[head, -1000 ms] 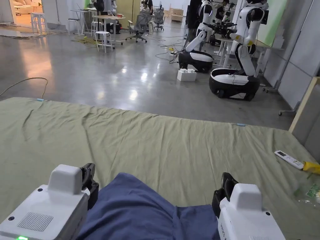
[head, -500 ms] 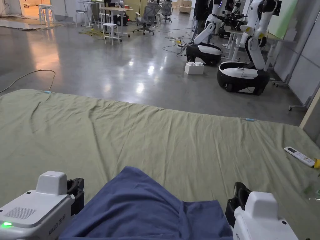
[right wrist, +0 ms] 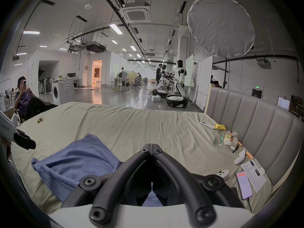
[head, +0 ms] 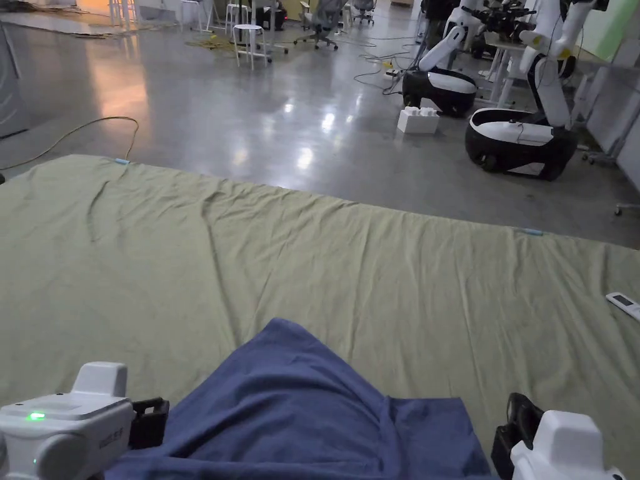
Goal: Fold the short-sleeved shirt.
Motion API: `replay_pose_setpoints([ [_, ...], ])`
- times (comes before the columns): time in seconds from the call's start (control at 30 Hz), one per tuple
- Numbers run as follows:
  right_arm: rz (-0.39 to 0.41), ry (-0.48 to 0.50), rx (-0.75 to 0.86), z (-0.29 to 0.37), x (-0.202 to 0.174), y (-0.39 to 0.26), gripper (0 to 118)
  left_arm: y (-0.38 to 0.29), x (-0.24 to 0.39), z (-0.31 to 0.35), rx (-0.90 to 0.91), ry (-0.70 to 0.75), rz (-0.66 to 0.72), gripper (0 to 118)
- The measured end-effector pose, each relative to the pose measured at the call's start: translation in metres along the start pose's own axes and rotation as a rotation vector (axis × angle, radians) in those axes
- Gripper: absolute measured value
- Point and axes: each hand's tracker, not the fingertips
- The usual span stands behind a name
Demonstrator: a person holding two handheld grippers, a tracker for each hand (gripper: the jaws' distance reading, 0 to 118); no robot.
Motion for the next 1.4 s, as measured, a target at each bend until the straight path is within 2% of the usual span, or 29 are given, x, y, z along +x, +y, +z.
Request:
replay_pose_setpoints([
  [0.17,0.002,-0.002,-0.033,-0.005,0.002,-0.008,1,-0.016,-0.039,-0.021,-0.119,0.059,0.120,71],
  [0.27,-0.005,-0.001,-0.058,-0.008,0.002,-0.014,1,-0.024,-0.052,-0.036,-0.186,0.058,0.148,71],
  [0.47,-0.010,0.010,-0.106,-0.013,0.002,-0.026,1,-0.041,-0.052,-0.078,-0.292,0.077,0.123,67],
  [0.57,-0.013,0.000,-0.139,-0.017,0.007,-0.032,1,-0.045,-0.038,-0.073,-0.239,0.103,0.074,67],
  [0.6,-0.018,-0.004,-0.164,-0.019,0.009,-0.035,1,-0.044,-0.034,-0.071,-0.230,0.098,0.055,64],
  [0.63,-0.033,-0.006,-0.197,-0.021,0.012,-0.038,1,-0.046,-0.033,-0.069,-0.218,0.087,0.037,53],
  [0.67,-0.021,-0.016,-0.184,-0.024,0.015,-0.039,1,-0.046,-0.030,-0.068,-0.201,0.076,0.024,38],
  [0.7,-0.027,-0.018,-0.213,-0.029,0.018,-0.040,1,-0.046,-0.027,-0.068,-0.190,0.047,0.020,18],
  [0.73,-0.022,-0.018,-0.233,-0.034,0.022,-0.041,1,-0.046,-0.024,-0.069,-0.195,0.071,0.011,9],
  [0.8,-0.018,-0.014,-0.286,-0.051,0.030,-0.043,4,-0.049,-0.027,-0.065,-0.201,0.063,-0.003,8],
  [0.83,-0.015,-0.005,-0.327,-0.061,0.033,-0.043,15,-0.049,-0.029,-0.063,-0.196,0.054,0.008,7],
  [0.93,-0.032,0.020,-0.434,-0.099,0.045,-0.045,60,-0.046,-0.033,-0.047,-0.173,0.029,0.031,6],
  [1.0,-0.054,0.034,-0.494,-0.128,0.048,-0.046,66,-0.045,-0.032,-0.039,-0.141,0.028,0.020,5],
  [1.1,-0.036,0.033,-0.595,-0.172,0.044,-0.050,80,-0.041,-0.032,-0.030,-0.118,0.016,0.019,5],
  [1.3,-0.034,0.088,-0.727,-0.232,0.022,-0.073,80,-0.040,-0.031,-0.024,-0.103,0.013,0.013,5],
  [1.33,-0.017,0.115,-0.754,-0.238,0.016,-0.079,76,-0.040,-0.032,-0.024,-0.105,0.011,0.011,5],
  [1.37,-0.006,0.129,-0.781,-0.242,0.012,-0.084,64,-0.041,-0.032,-0.023,-0.105,0.011,0.012,5],
  [1.4,0.008,0.132,-0.818,-0.244,0.007,-0.089,46,-0.041,-0.033,-0.023,-0.104,0.011,0.015,5],
])
